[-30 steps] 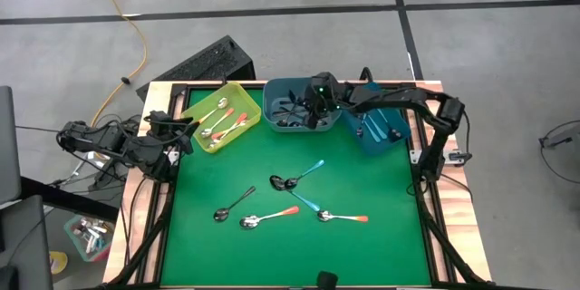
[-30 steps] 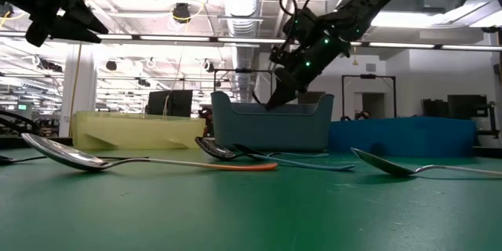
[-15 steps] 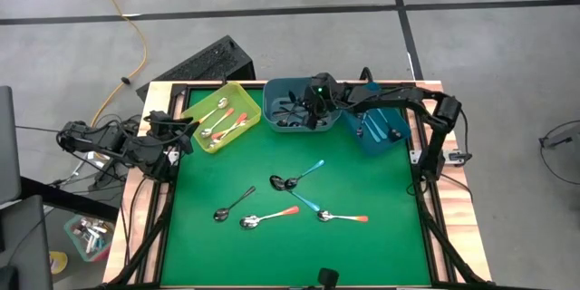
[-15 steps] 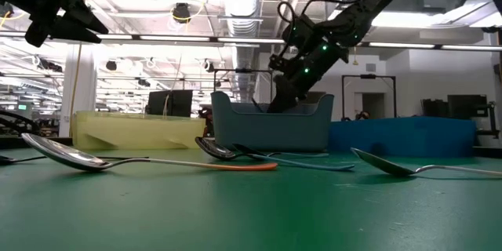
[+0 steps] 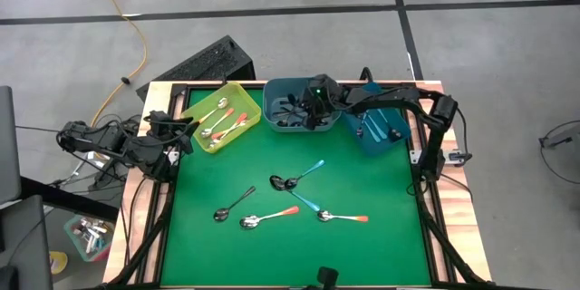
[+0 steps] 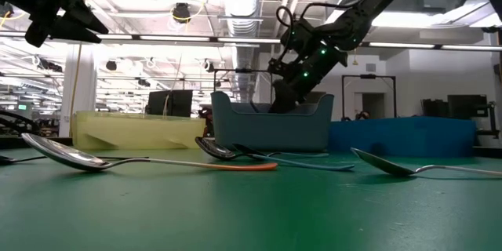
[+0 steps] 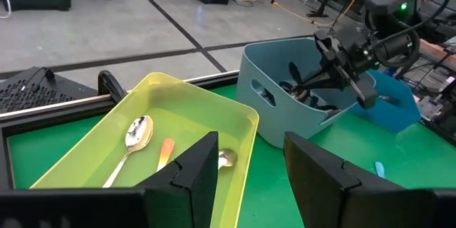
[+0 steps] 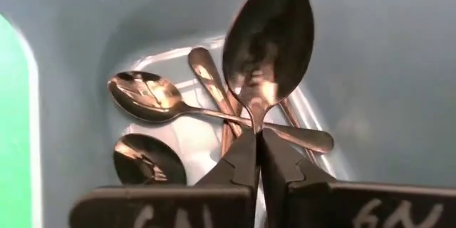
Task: Sort silverware by color (type)
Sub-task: Put the black spoon into the light blue bin
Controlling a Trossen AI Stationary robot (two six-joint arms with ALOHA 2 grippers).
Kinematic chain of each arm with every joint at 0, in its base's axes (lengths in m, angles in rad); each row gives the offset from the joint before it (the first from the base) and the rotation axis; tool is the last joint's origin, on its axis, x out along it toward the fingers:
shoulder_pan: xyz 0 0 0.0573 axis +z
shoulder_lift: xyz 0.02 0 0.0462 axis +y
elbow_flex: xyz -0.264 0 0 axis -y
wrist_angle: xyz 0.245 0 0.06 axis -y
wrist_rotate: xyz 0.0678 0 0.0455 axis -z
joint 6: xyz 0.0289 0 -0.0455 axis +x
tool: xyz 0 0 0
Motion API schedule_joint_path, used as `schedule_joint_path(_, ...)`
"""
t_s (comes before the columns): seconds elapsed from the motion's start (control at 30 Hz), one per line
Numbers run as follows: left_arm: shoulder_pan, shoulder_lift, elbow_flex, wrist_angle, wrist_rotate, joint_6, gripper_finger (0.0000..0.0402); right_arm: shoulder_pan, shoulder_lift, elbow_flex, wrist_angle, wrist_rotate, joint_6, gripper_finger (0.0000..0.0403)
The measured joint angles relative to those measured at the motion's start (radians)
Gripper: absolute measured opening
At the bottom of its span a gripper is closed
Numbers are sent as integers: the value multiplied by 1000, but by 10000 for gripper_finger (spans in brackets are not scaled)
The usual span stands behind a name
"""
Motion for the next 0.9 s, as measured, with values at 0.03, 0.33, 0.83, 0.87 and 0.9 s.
schedule_joint_path(0.03,0,0,0,0,0,0,143,0,0,0,5,2,-1,34)
schedule_joint_path(0.33,0,0,0,0,-1,0,143,0,-2,34,-21,-5,-5,137)
schedule_joint_path(0.83,0,0,0,0,1,11,143,3,-3,421,-464,-7,-90,199)
schedule_joint_path(0.87,0,0,0,0,1,10,143,3,-3,463,-494,-8,-98,197)
schedule_joint_path(0.9,0,0,0,0,1,10,143,3,-3,503,-516,-8,-105,196)
